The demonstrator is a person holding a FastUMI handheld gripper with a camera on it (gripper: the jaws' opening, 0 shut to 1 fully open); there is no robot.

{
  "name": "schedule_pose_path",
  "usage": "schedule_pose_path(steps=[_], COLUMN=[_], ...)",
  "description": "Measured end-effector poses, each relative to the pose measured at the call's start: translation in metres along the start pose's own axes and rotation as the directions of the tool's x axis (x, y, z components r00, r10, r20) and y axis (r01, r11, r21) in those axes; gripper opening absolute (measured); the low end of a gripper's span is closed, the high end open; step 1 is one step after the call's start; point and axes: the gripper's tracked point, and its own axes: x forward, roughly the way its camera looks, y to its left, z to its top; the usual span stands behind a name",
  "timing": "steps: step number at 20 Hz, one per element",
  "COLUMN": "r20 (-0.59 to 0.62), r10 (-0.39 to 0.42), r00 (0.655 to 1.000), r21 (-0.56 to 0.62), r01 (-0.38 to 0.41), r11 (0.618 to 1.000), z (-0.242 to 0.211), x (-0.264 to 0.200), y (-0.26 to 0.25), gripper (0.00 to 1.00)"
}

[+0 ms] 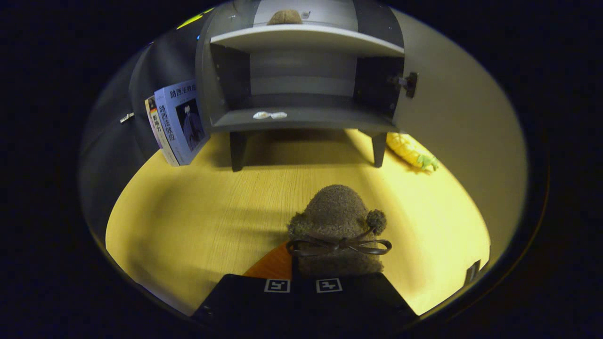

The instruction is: Open the shoe cabinet door, grab the shoes and put them into the shoe cabinet, then close the shoe cabinet door.

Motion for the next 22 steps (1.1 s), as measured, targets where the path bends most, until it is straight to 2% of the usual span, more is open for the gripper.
schedule_pose_path(steps=[9, 13, 15, 22], r20=[0.194, 0.265, 0.301, 0.370], r10=[-0.048, -0.070, -0.083, -0.128], r00=[0.980, 0.962, 0.950, 0.920], r21=[0.018, 0.078, 0.099, 0.067], r01=[0.046, 0.051, 0.055, 0.111], r11=[0.999, 0.996, 0.994, 0.992], z=[0.136, 0.198, 0.222, 0.299], x=[-0.096, -0.127, -0.133, -0.144], y=[-0.019, -0.026, -0.027, -0.030], gripper=[0.05, 0.05, 0.05, 0.05])
